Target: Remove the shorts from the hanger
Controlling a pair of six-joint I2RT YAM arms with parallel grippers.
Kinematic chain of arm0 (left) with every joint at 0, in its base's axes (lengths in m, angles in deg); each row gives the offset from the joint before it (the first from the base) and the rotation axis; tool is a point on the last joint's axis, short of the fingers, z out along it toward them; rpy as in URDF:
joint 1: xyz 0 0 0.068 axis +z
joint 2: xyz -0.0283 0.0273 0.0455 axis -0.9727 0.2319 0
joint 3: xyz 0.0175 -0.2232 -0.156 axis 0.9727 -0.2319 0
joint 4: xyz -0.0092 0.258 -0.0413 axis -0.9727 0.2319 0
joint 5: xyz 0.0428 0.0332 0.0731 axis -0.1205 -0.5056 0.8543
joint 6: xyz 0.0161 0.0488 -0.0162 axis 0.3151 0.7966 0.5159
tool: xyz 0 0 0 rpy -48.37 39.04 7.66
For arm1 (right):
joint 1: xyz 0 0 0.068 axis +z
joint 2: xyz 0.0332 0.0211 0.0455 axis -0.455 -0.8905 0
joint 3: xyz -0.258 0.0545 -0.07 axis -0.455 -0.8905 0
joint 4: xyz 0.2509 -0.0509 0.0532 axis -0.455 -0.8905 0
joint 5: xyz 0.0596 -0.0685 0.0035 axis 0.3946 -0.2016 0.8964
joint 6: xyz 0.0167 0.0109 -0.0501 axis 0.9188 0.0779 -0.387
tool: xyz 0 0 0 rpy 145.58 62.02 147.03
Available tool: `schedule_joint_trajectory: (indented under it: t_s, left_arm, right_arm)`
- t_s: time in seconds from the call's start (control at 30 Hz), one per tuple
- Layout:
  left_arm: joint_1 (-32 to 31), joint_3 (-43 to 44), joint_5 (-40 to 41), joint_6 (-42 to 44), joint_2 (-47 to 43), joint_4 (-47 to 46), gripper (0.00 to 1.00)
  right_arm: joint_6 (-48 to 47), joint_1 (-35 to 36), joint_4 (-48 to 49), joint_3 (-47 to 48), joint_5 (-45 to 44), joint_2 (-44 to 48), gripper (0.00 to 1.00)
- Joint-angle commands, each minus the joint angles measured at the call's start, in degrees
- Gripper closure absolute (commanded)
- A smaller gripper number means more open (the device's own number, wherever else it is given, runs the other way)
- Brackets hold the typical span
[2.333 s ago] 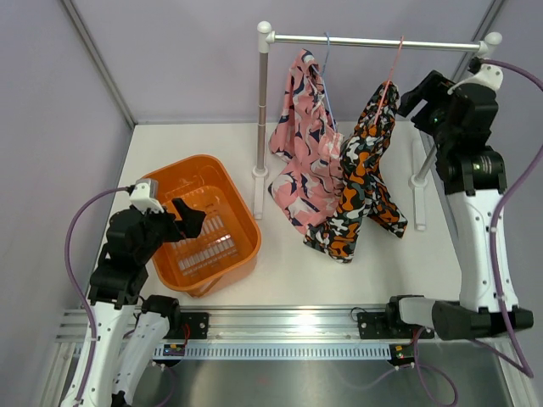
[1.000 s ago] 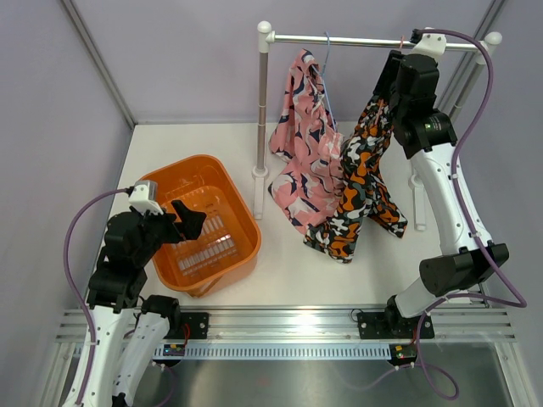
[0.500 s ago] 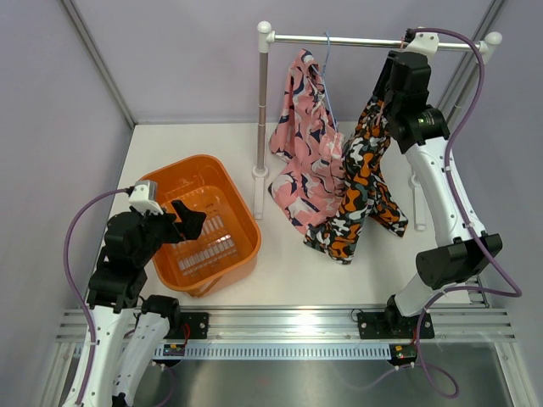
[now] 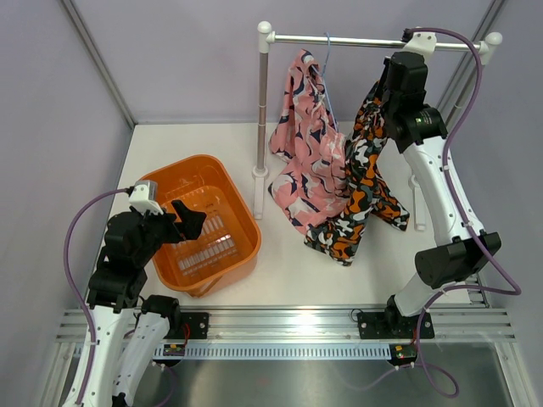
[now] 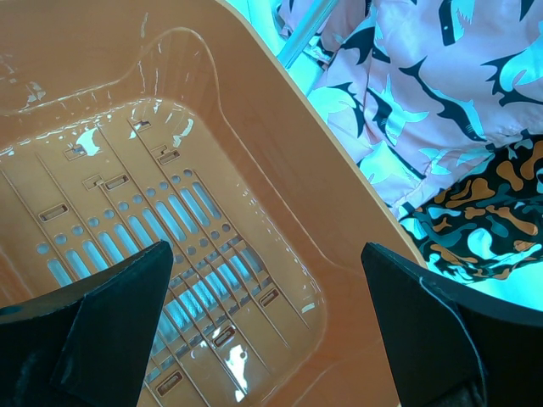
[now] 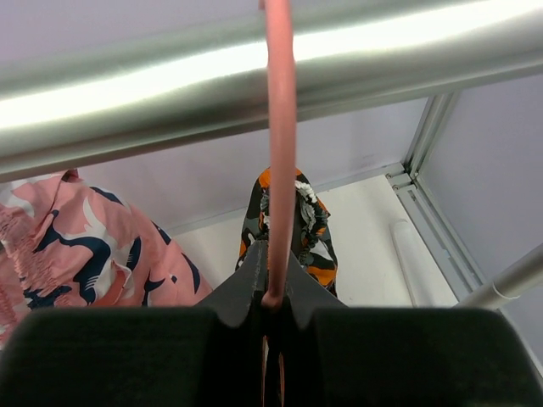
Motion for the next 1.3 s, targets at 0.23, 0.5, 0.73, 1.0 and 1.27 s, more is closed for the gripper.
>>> schedule_joint_trajectory:
  t_s: [0.23,0.5,0.73,1.0,1.27]
  left_arm:
    - [-0.1,-0.4,-1.3,1.0,0.1,-2.2,0.01]
    - [-0.1,-0.4,-1.3,1.0,0.1,-2.2,0.01]
    - [-0.1,-0.4,-1.6,1.1,0.5,-2.3,0.01]
    - [-0.1,-0.4,-1.8,1.2,0.7,-2.4,0.01]
    - [-0.2,-0.4,-4.5,1.6,1.5,-3.2,0.01]
  right_arm:
    - [-1.6,0.4,-5.1,7.3,-3.0,1.8,1.0]
    - [-0.6,0.5,-7.3,6.6,0.1,7.7,1.0]
    - [0.2,0.4,-7.1,1.7,3.4,13.8,1.0]
    - [1.0,0.4,-12.2,1.6,8.6,15.8,1.0]
    - [7.1,0.5,-21.3,-6.0,21.9,29.0,1.0]
